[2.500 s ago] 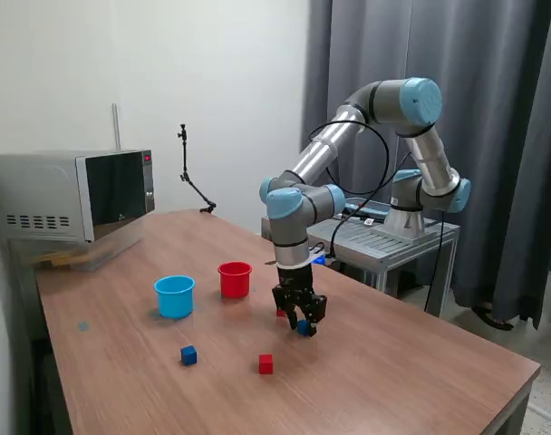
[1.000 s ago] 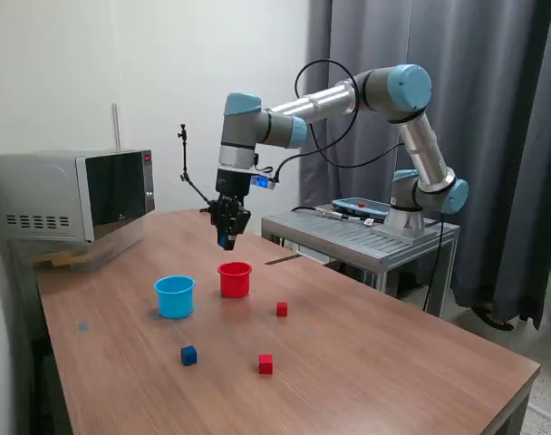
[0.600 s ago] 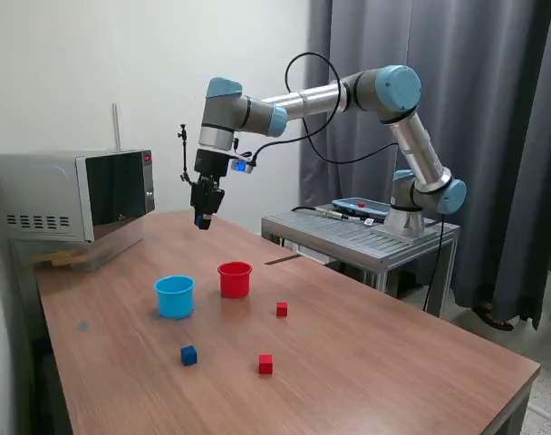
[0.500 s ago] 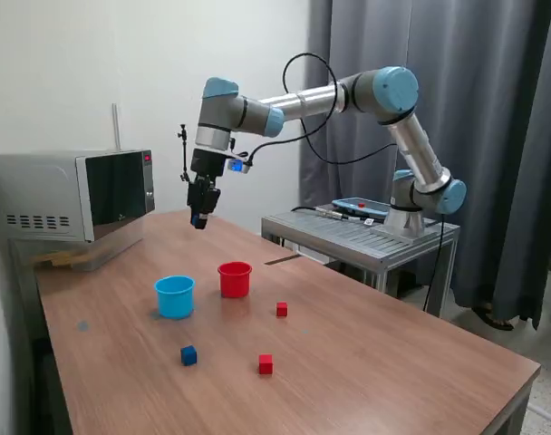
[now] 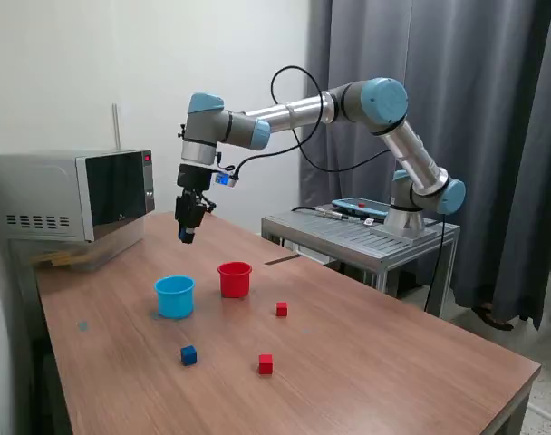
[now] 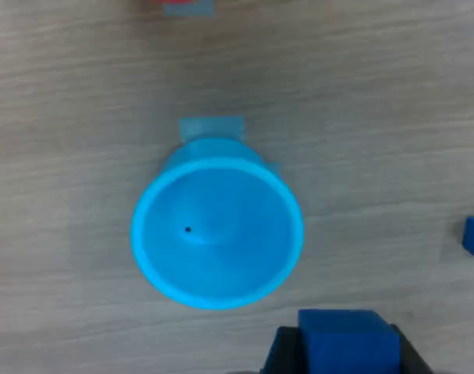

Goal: Place red objects in the red bin, and blue objects in the blue bin.

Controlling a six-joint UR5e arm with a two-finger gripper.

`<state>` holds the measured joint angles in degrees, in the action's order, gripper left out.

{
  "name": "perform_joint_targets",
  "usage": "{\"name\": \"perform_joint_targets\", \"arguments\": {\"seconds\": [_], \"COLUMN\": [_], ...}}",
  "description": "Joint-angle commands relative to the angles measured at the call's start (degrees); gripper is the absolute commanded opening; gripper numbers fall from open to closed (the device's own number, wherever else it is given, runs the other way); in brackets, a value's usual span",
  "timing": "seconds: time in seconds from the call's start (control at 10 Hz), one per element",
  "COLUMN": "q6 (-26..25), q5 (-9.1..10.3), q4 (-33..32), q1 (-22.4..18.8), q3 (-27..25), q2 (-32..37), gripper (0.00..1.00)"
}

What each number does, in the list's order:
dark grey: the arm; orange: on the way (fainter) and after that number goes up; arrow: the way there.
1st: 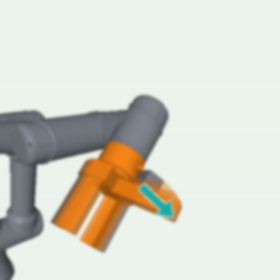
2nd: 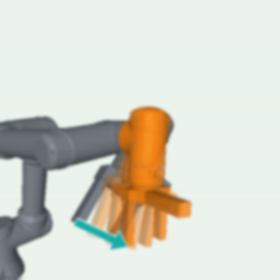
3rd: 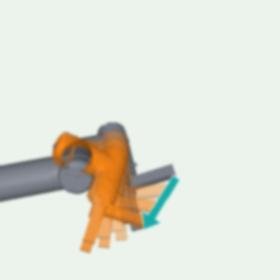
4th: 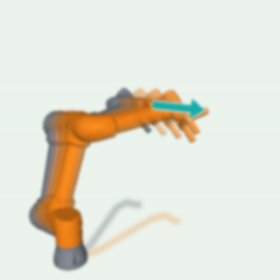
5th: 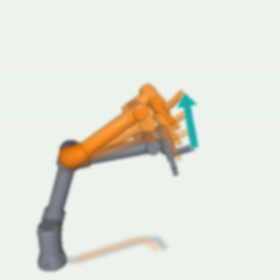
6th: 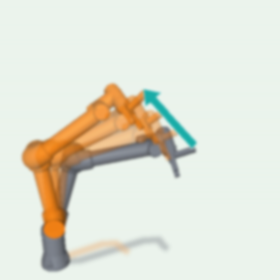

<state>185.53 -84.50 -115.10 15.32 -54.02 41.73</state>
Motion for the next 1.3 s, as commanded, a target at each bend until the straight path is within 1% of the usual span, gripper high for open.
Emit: {"name": "perform_joint_targets", "arguments": {"seconds": [0.0, 0.3, 1.1, 1.2], "q6": [0.1, 0.2, 0.2, 0.2], "q5": [0.03, 0.03, 0.03, 0.82], "q4": [0.0, 0.1, 0.0, 0.0], "q1": [0.9, 2.7, 2.8, 2.8], "q3": [2.9, 4.2, 5.7, 5.4], "q2": [-2.4, -5.3, -8.5, -8.7], "gripper": [0.0, 0.0, 0.0, 0.0]}}
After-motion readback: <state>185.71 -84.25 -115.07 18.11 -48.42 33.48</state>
